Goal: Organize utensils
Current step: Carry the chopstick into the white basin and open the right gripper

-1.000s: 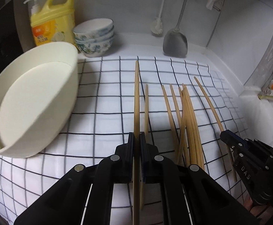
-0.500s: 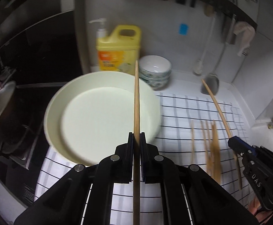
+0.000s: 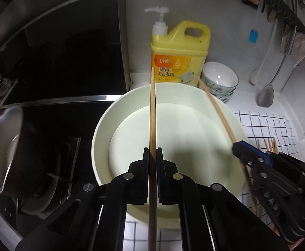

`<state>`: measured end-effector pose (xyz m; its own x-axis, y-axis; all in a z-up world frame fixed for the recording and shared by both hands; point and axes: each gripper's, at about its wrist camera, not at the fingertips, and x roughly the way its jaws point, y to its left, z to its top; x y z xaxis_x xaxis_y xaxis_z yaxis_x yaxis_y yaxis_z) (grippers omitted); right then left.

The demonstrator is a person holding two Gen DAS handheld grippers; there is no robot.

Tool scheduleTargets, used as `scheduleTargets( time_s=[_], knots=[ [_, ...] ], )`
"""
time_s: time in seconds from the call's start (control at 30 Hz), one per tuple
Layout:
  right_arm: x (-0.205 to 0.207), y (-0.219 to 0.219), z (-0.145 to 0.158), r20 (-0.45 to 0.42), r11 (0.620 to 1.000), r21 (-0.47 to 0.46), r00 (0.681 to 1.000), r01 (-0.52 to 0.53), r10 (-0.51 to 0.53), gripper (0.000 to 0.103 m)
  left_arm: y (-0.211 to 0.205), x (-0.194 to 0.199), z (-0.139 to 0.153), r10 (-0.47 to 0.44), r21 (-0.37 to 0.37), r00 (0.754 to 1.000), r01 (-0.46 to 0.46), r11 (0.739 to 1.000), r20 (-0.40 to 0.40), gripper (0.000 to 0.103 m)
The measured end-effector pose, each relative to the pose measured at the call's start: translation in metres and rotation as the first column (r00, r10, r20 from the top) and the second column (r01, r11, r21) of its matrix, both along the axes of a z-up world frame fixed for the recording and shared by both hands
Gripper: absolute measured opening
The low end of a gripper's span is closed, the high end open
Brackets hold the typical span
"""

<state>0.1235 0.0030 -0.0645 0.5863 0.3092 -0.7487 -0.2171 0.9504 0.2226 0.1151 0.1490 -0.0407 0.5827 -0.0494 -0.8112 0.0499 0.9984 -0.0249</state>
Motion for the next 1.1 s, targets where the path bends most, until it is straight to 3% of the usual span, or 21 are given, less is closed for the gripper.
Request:
scheduleTargets(
  time_s=[0.2,0.47,0.93,0.97,1.0,1.1],
  knots=[
    [0.031,0.023,-0.031,-0.084,0.999,-0.051,0.996,0.009,-0.013,0.006,0.006,0.029,-0.035,-0.04,-0.013,0.996,0.039,0.999,-0.085,0.007],
    [0.047,0.022,-0.062,-0.182,0.996,-0.083,0.983,0.024,-0.039,0.006,0.005,0.054,-0.072,-0.065,-0.028,0.982,0.061,0.998,-0.176,0.007],
    [0.055,0.021,-0.072,-0.217,0.994,-0.109,0.975,0.024,-0.047,0.007,0.008,0.064,-0.088,-0.047,-0.022,0.972,0.043,0.999,-0.23,0.009],
    [0.054,0.02,-0.071,-0.211,0.993,-0.113,0.976,0.026,-0.05,0.008,0.009,0.063,-0.087,-0.043,-0.02,0.973,0.04,0.999,-0.227,0.011],
    [0.052,0.019,-0.069,-0.2,0.992,-0.119,0.978,0.031,-0.055,0.009,0.01,0.062,-0.085,-0.039,-0.019,0.974,0.036,0.999,-0.223,0.02],
    [0.048,0.015,-0.061,-0.178,0.99,-0.131,0.982,0.044,-0.067,0.019,0.014,0.057,-0.076,-0.018,-0.01,0.981,0.017,1.0,-0.193,0.056]
  ],
)
